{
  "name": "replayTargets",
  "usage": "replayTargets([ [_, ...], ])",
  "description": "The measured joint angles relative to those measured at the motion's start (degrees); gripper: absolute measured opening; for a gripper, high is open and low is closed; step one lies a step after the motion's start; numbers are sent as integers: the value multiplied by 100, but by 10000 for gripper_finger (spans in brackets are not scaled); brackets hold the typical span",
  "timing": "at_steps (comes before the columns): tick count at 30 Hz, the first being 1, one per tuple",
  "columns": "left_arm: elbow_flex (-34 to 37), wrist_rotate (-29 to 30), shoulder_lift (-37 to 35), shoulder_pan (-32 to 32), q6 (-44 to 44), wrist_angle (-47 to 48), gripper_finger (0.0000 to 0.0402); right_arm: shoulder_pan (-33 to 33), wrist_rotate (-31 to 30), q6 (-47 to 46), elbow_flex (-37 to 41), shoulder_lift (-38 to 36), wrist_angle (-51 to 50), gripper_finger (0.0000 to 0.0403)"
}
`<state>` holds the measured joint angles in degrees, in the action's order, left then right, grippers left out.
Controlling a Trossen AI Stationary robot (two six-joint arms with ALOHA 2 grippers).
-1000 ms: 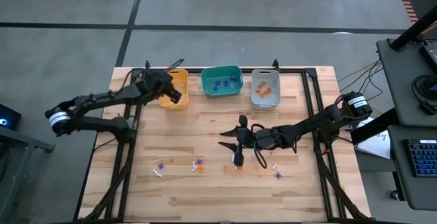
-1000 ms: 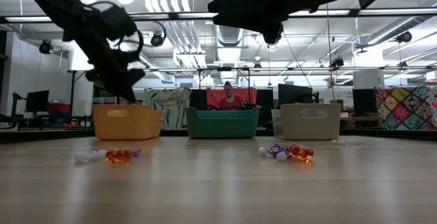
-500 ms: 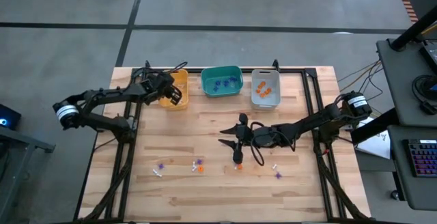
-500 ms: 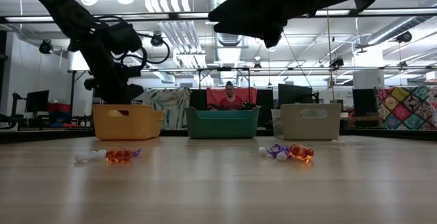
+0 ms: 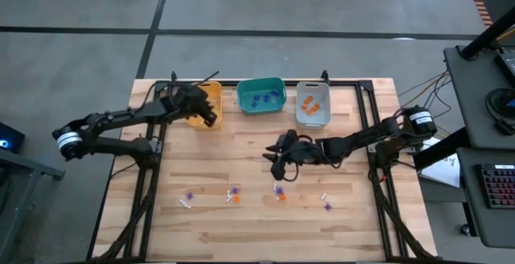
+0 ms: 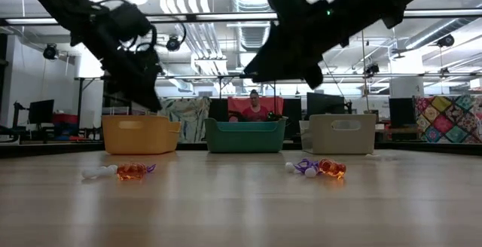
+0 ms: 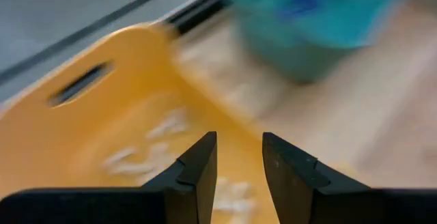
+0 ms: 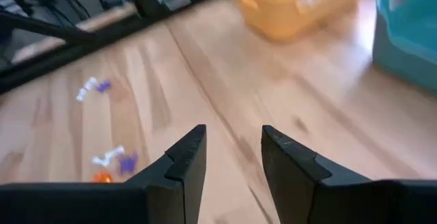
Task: Sort Halloween decoration
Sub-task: Put the white bone toy into the yellow bin
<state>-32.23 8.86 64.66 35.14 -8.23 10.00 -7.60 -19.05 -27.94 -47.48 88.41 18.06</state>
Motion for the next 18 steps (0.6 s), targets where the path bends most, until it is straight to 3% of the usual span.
replayTargets([
  [5, 2, -665, -400, -521, -197, -223, 100, 328, 603, -594, -309, 6, -1426, 125],
  [10, 4, -680, -661, -1210, -345, -353, 100, 479, 598, -757, -1146, 164, -3685, 125],
  [18, 9, -662, -885, -2293, -455, -1024, 100, 530, 597, -1030, -2080, 545, -6024, 125],
])
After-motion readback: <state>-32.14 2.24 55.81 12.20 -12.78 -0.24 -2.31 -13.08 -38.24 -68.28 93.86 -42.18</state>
